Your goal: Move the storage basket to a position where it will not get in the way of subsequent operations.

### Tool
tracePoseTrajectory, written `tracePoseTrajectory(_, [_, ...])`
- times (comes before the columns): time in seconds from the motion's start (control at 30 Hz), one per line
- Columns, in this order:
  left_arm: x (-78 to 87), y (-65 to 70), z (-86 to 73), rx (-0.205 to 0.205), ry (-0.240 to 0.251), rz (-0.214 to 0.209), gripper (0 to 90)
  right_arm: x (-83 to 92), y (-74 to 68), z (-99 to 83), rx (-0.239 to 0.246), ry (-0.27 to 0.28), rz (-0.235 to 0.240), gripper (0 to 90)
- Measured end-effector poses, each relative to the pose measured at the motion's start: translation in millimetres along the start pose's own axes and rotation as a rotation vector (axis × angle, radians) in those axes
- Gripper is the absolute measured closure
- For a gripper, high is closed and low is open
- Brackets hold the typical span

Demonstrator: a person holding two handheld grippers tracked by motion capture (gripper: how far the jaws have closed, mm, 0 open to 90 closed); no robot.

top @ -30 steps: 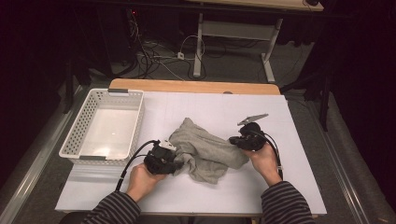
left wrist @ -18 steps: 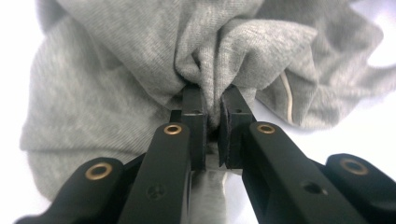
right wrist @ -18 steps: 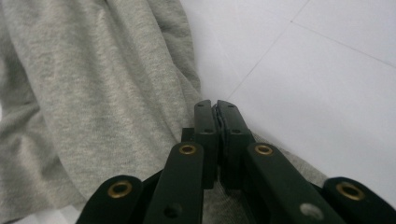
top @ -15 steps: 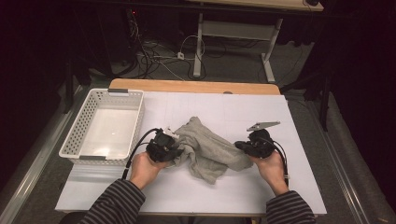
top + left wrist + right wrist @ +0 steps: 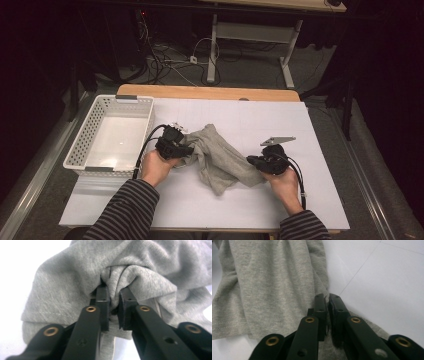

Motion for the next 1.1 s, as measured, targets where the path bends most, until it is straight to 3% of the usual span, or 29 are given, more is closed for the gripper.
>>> tracePoseTrajectory(0.03, [1.2, 1.5, -1.0, -0.009, -0.005, 0.0, 77.3, 0.0, 0.0, 0.0, 0.0, 0.0, 0.0, 84.6])
tracePoseTrajectory(0.07, [3.4, 3.6, -2.2, -0.016, 0.001, 0.002, 70.2, -0.7, 0.3, -1.0, -0.01, 0.0, -0.003, 82.0])
tracePoseTrajectory(0.1, [6.6, 5.8, -3.6, -0.023, 0.012, 0.009, 70.2, -0.7, 0.3, -1.0, -0.01, 0.0, -0.003, 82.0])
tracePoseTrajectory(0.23, [22.3, 16.0, -12.2, -0.058, 0.048, 0.044, 54.5, -0.8, 0.0, -1.9, -0.015, 0.01, -0.011, 80.1])
tracePoseTrajectory(0.43, [38.9, 35.0, -29.2, -0.088, 0.078, 0.007, 51.2, -1.8, 0.0, -1.6, -0.016, 0.013, -0.016, 78.4])
tracePoseTrajectory(0.63, [15.4, 62.1, -38.3, -0.148, 0.009, -0.051, 48.6, -0.3, 2.0, -1.9, -0.027, 0.018, -0.021, 76.3])
tracePoseTrajectory(0.77, [-3.5, 72.9, -35.7, -0.185, -0.032, -0.053, 48.5, -0.7, 2.6, -2.2, -0.023, 0.015, -0.03, 74.1])
tracePoseTrajectory(1.1, [-33.9, 79.0, -30.4, -0.162, -0.074, -0.067, 44.5, 0.0, 5.0, -3.2, -0.028, 0.015, -0.036, 71.2])
Point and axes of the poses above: each handheld gripper's, and its own axes: x roughly backward along the jaws, z roughly out of its top, y roughly to its right, the point moved 4 cm from there along -x, roughly forward along the jaws, and after that the axes turned 2 degrees about z, right-handed, at the moved point
